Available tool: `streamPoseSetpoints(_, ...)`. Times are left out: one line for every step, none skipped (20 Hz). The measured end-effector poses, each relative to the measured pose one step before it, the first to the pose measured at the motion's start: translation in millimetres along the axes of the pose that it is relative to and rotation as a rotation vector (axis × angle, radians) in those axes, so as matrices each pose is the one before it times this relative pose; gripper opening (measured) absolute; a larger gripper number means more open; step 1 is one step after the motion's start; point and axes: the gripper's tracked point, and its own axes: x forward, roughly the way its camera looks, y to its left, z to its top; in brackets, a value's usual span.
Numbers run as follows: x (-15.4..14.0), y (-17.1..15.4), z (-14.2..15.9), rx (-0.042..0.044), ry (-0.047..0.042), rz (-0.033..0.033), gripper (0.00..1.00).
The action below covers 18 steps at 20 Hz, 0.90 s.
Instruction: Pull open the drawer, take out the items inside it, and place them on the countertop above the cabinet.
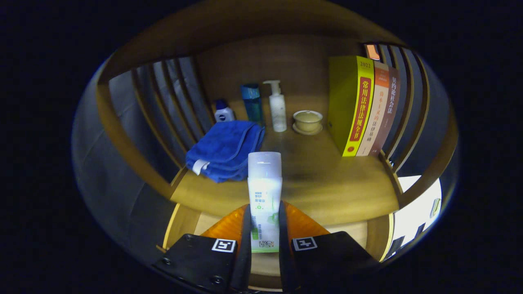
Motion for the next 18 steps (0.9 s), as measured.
streamPoseSetpoints(11.29,-3.06,5.04,0.00504,0.00741,-0.01655,0.37)
streamPoseSetpoints(11.82,-2.11,0.89,0.00440,0.01325,-0.01035,0.37)
streamPoseSetpoints(11.00,-0.24,0.99,0.00409,0.01448,-0.00665,0.37)
streamPoseSetpoints(11.24,0.21,0.97,-0.00055,0.01875,-0.00185,0.37)
streamPoseSetpoints(12.46,-1.53,-1.22,-0.00370,0.02732,-0.00502,0.37)
streamPoseSetpoints(10.19,-2.93,-2.41,-0.00338,0.03000,-0.01427,0.37)
streamPoseSetpoints(8.65,-2.80,1.21,0.00324,0.01480,-0.01654,0.37)
streamPoseSetpoints(9.38,-3.03,2.36,0.00430,0.00416,-0.01214,0.37)
streamPoseSetpoints(7.94,-2.70,3.52,0.00609,-0.01176,-0.01460,0.37)
streamPoseSetpoints(7.46,-3.16,4.17,-0.00454,-0.00879,-0.01524,0.37)
streamPoseSetpoints(4.86,-3.34,2.40,-0.00412,-0.00476,-0.01385,0.37)
streamPoseSetpoints(5.54,-1.60,-1.04,0.00213,0.00484,-0.00631,0.37)
streamPoseSetpoints(2.13,1.30,-1.10,0.00327,0.00169,-0.00013,0.37)
streamPoseSetpoints(5.16,1.02,6.22,-0.00315,-0.03251,-0.00161,0.37)
streamPoseSetpoints(1.05,0.08,0.31,-0.00262,-0.00175,0.00022,0.38)
streamPoseSetpoints(0.93,-0.05,1.86,0.00107,-0.01417,0.00035,0.37)
streamPoseSetpoints(1.39,0.01,0.26,0.00054,-0.00455,0.00158,0.40)
streamPoseSetpoints(1.48,0.10,0.28,0.00780,-0.00675,0.00319,0.43)
